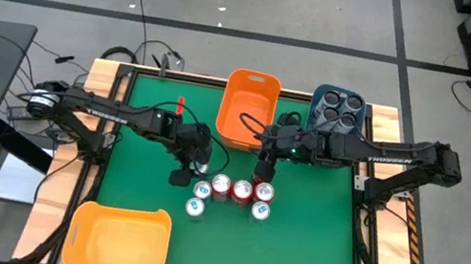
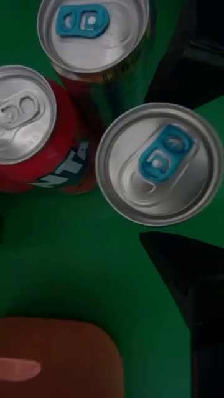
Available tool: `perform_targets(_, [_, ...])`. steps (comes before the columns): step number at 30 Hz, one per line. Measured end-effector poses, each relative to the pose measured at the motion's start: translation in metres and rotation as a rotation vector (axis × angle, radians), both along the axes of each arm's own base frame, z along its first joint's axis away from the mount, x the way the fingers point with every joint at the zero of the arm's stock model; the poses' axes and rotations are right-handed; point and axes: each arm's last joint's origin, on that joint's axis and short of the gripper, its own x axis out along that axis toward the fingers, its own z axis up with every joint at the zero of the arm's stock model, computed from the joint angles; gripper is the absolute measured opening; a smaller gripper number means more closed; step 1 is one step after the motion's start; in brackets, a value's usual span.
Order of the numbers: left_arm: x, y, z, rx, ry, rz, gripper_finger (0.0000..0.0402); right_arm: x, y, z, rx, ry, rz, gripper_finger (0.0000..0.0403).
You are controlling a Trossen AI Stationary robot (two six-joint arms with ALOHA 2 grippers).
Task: Sort soda cans
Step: Put the blue soda can into the orange bin
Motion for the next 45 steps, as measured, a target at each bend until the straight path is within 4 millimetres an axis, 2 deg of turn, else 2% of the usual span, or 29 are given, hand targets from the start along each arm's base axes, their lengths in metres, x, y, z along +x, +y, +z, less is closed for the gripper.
perform_targets(4, [0.000, 0.001, 0.000, 0.039, 0.002, 0.022, 0.0286, 0.000, 0.000, 0.000, -0.003, 0.001, 0.002, 0.0174])
perform_targets(7, [0.000, 0.003, 0.001, 0.073, 0.003, 0.044, 0.0251, 0.000, 0.000, 0.000, -0.007, 0.002, 0.005, 0.0174])
perform_targets(9, [0.001, 0.003, 0.004, 0.073, 0.002, 0.047, 0.0229, 0.000, 0.000, 0.000, -0.007, 0.002, 0.005, 0.0174])
perform_targets(11, [0.002, 0.004, 0.013, 0.065, -0.006, 0.041, 0.0228, 0.000, 0.000, 0.000, -0.007, 0.002, 0.006, 0.0174])
perform_targets(16, [0.004, 0.012, 0.052, 0.075, -0.021, 0.050, 0.0228, 0.000, 0.000, 0.000, -0.008, 0.003, 0.006, 0.0174])
perform_targets(20, [0.004, 0.027, 0.096, 0.133, -0.099, 0.110, 0.0228, 0.000, 0.000, 0.000, -0.009, 0.003, 0.006, 0.0174])
perform_targets(24, [0.000, 0.051, 0.134, 0.188, -0.207, 0.203, 0.0228, 0.000, 0.000, 0.000, -0.009, 0.003, 0.007, 0.0174])
perform_targets(28, [-0.006, 0.081, 0.158, 0.211, -0.276, 0.311, 0.0228, 0.000, 0.000, 0.000, -0.009, 0.003, 0.007, 0.0174])
perform_targets(30, [-0.006, 0.096, 0.159, 0.219, -0.284, 0.350, 0.0228, 0.000, 0.000, 0.000, -0.009, 0.003, 0.007, 0.0174])
perform_targets(34, [0.003, 0.130, 0.149, 0.200, -0.266, 0.382, 0.0228, 0.000, -0.002, 0.000, -0.009, 0.002, -0.001, 0.0174])
perform_targets(39, [0.028, 0.173, 0.127, 0.199, -0.182, 0.413, 0.0228, 0.000, -0.007, 0.000, -0.009, 0.002, -0.016, 0.0174])
perform_targets(45, [0.054, 0.221, 0.112, 0.203, -0.094, 0.437, 0.0228, -0.001, -0.013, 0.000, -0.027, 0.009, -0.022, 0.0174])
